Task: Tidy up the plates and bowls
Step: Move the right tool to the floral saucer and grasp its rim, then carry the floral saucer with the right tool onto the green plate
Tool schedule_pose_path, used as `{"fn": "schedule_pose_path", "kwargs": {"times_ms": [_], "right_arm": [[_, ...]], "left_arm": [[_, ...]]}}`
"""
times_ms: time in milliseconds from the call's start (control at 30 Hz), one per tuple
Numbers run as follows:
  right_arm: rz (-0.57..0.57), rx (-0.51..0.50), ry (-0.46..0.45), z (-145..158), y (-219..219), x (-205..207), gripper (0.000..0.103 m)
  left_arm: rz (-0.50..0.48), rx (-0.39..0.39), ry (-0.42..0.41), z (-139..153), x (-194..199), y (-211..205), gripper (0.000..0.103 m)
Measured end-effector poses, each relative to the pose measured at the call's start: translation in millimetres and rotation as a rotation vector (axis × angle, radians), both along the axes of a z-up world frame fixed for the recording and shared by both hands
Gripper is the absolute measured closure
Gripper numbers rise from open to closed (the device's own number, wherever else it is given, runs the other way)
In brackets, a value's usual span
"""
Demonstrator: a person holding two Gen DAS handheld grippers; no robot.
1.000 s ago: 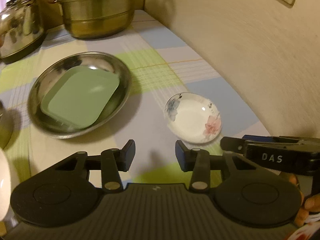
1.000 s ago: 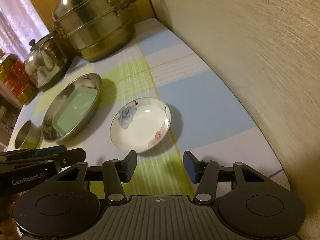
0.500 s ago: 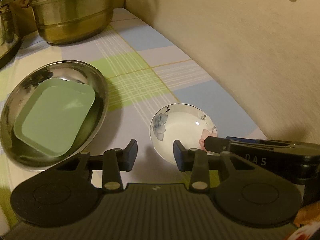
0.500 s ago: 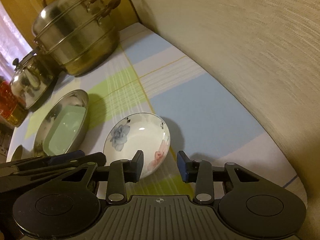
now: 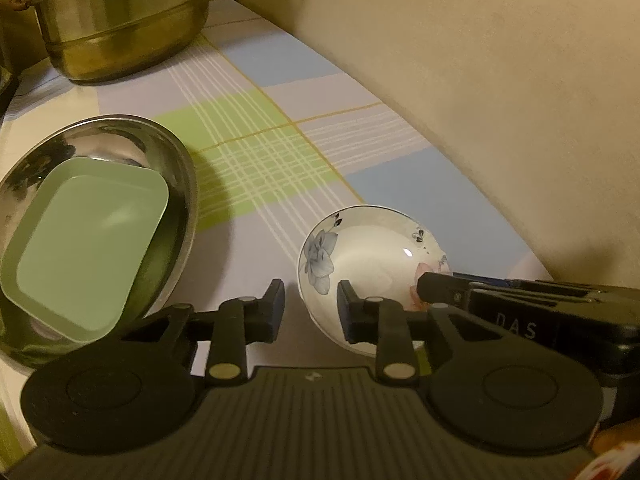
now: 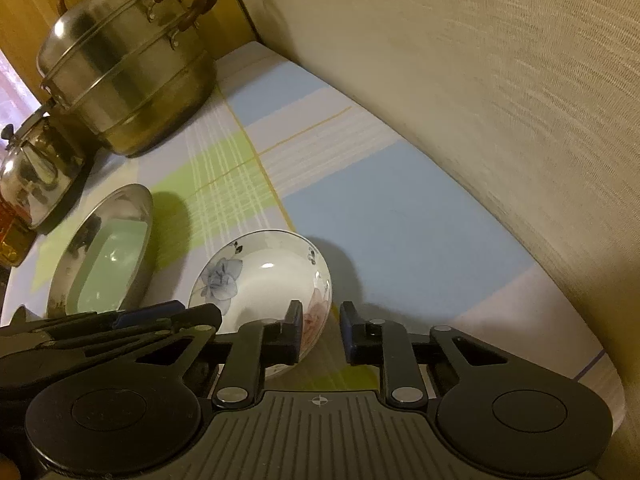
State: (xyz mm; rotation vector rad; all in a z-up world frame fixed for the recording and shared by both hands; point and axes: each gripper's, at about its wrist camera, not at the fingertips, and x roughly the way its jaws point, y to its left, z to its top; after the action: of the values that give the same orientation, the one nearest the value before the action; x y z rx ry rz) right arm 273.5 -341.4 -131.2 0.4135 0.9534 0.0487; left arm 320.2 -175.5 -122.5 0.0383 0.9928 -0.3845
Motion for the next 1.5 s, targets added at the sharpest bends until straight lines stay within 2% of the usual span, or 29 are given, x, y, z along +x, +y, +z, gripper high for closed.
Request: {"fn": "schedule_pose_path", "kwargs": {"times_ms": [267,333,500,867,1133,1500], "right_arm": [[-0.011,-0.006,0.009,-3,1,2,0.088],[-0.010,-0.008,0.008,-3,1,3,0.089],[0.000,-0.006,0.006,-5,3,4,0.092],[0.030,-0.029,-0.006,0,5,2,0.093],[0.070,-0.016,-0.035,17,12,3,0.093],[0.171,0.014,-0.059,37,42,16,0.093]], "left_arm": [[-0.010,-0.001,0.016,-5,5,-2,0.083],[-0.012,-0.005,0.022,-7,5,-2,0.088],[-0.016,-0.008,0.012,-8,4,-2,0.089],[-0.008,-0.025,-0.005,-2,-4,2,0.090],[0.031,-0.035,-0.036,15,-10,14,0.090],[0.131,-0.055,-0.064,37,-16,55,0.090]]}}
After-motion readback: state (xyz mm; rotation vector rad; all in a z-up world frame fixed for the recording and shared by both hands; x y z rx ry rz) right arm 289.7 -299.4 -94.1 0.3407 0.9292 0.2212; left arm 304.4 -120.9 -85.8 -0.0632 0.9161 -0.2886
